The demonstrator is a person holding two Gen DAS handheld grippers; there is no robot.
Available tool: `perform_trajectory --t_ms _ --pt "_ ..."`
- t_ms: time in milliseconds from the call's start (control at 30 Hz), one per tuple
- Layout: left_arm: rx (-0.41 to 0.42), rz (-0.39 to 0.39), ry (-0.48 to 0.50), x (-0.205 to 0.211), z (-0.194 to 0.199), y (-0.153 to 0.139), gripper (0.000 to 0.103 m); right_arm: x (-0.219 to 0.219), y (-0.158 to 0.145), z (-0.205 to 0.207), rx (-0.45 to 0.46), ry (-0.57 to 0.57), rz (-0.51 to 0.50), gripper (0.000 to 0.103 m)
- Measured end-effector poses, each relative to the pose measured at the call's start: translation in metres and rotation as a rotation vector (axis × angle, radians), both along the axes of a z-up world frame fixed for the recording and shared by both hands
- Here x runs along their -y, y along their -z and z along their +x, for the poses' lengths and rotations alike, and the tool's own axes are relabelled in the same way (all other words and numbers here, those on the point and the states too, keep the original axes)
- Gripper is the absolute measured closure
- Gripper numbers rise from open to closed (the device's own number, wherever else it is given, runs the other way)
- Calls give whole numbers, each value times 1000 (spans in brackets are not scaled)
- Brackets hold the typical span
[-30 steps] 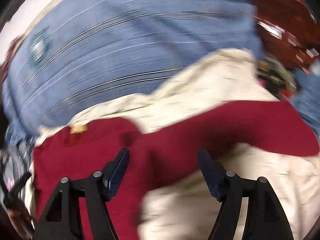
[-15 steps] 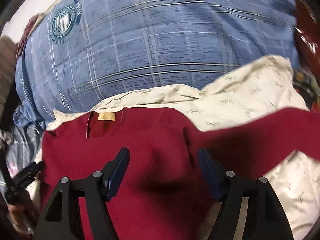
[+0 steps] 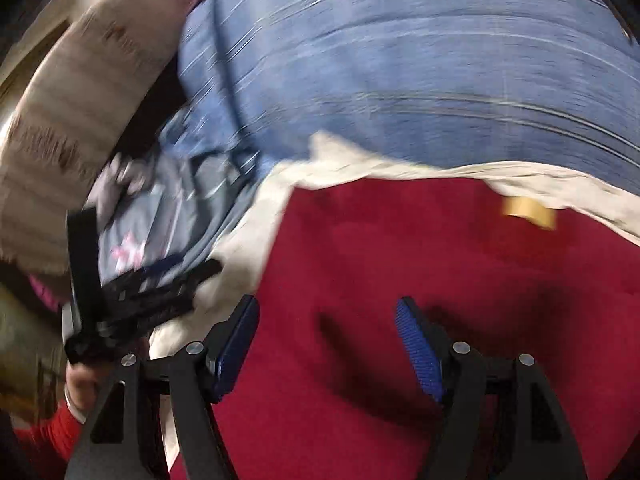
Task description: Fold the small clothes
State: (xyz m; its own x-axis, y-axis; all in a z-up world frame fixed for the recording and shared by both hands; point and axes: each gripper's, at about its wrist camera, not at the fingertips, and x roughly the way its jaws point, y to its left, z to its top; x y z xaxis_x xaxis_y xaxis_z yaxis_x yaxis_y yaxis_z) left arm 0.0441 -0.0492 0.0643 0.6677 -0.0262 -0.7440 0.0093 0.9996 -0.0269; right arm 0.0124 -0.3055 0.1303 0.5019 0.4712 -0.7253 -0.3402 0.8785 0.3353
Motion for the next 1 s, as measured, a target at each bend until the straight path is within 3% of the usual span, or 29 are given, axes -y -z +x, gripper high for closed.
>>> perform_trajectory --t_ms 133,267,400,567,667,767,900,933,1000 --pt "5 -27 -40 -16 5 -4 24 -20 12 -24 -51 -60 124 31" --pt "8 -45 -45 -19 7 -5 24 -26 38 -20 -96 19 112 31" --pt "8 -37 -44 -19 3 -5 24 -40 35 -3 34 118 85 29" --pt "20 -45 -99 -30 7 -8 24 -86 24 7 155 50 79 31" --pt "16 -64 -130 -42 10 -9 24 -90 43 21 65 39 175 31" --pt "25 -77 -159 -50 11 -11 24 -83 49 14 41 26 232 30" --pt "42 -63 -173 -56 10 -17 24 -90 46 13 52 11 244 27" --pt "49 -66 -187 -61 9 -18 24 -94 48 16 48 5 235 22" --pt "54 -80 -213 -68 9 -19 24 -107 58 20 34 -14 171 18"
